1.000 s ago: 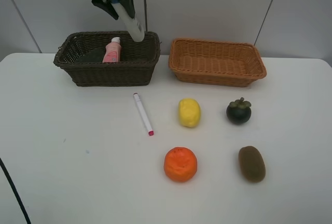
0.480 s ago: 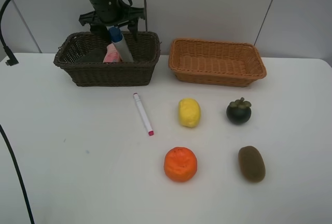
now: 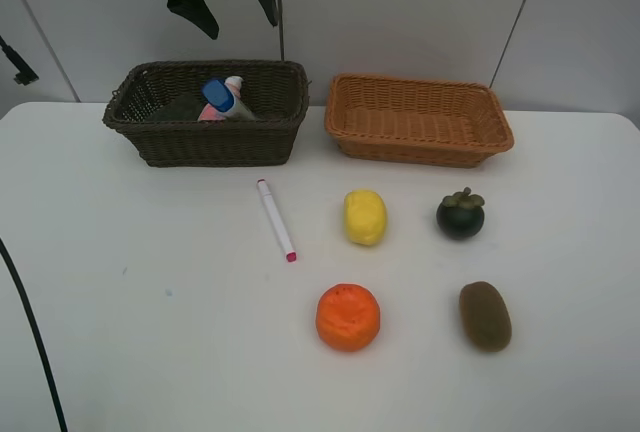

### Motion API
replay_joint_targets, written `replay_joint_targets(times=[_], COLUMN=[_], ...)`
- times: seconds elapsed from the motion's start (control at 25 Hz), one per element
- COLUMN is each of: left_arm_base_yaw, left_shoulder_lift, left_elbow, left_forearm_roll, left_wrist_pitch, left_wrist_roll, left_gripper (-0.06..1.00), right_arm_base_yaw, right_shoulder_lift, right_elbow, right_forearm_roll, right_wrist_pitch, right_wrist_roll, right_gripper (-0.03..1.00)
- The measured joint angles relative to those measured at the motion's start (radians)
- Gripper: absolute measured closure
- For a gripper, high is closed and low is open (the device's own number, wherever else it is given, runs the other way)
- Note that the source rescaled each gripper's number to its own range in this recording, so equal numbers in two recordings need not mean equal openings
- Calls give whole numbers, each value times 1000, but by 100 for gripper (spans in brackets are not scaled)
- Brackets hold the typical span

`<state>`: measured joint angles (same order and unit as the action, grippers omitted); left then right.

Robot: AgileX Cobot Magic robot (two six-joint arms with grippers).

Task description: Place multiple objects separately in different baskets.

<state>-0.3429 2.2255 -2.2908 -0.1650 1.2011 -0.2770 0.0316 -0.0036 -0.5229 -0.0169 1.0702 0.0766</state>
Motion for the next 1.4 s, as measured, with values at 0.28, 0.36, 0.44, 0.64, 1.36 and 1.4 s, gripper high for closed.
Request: replay_joint_targets(times=[0.28, 0.36, 0.44, 0.64, 1.36, 1.4], left_arm_base_yaw=[-63, -110, -163, -258, -271, -271], left_shoulder_lift=[-181, -228, -265, -297, 50, 61], left_elbow=[77, 143, 236, 501, 632, 632], left_forearm_roll=[-76, -82, -83, -33, 14, 14], left_wrist_pitch=[1, 1, 0, -4, -162, -163], left_wrist_roll=[1, -3, -24, -126, -235, -236], left_gripper=[-6, -6, -6, -6, -6, -6], right_arm_base_yaw=[0, 0, 0, 0, 0, 0], right_shoulder_lift=[0, 0, 0, 0, 0, 0], right_elbow=[0, 0, 0, 0, 0, 0], right_forearm_roll=[0, 0, 0, 0, 0, 0], right_wrist_pitch=[0, 0, 0, 0, 0, 0], right_wrist_roll=[0, 0, 0, 0, 0, 0], right_gripper=[-3, -3, -3, -3, -3, -3])
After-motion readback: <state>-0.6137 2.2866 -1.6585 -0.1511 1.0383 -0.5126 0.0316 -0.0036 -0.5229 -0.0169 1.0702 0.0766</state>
